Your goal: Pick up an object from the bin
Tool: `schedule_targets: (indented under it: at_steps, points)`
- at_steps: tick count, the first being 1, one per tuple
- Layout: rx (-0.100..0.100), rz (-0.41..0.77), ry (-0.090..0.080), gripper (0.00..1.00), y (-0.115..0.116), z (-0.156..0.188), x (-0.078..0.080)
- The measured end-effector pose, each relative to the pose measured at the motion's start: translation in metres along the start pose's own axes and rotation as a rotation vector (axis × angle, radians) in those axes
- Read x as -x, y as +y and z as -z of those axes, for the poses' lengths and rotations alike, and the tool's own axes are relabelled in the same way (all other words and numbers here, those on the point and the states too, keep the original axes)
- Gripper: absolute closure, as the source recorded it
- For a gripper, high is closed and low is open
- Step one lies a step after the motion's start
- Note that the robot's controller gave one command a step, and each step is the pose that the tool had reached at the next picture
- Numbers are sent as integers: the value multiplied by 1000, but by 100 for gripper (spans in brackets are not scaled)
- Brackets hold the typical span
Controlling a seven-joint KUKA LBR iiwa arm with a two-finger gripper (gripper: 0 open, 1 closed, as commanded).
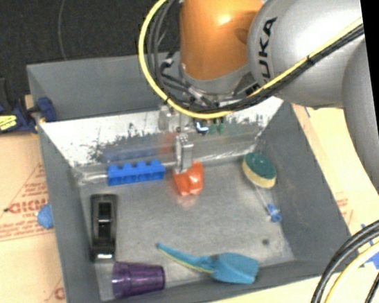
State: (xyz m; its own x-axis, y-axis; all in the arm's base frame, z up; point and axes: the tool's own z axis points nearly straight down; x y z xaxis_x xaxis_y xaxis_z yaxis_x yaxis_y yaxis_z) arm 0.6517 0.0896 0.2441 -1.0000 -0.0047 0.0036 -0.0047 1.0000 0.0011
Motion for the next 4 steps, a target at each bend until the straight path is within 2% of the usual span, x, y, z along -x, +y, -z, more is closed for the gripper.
schedule_targets:
  at_steps: [1, 2, 3, 4]
  points:
    - [1, -2, -9, 0, 0, 6, 1]
    - [-1, 20, -13, 0, -87, -142, -13]
    - [-1, 151, -27, 0, -81, -78, -3]
    - [-3, 79, -11, 0, -83, -143, -8]
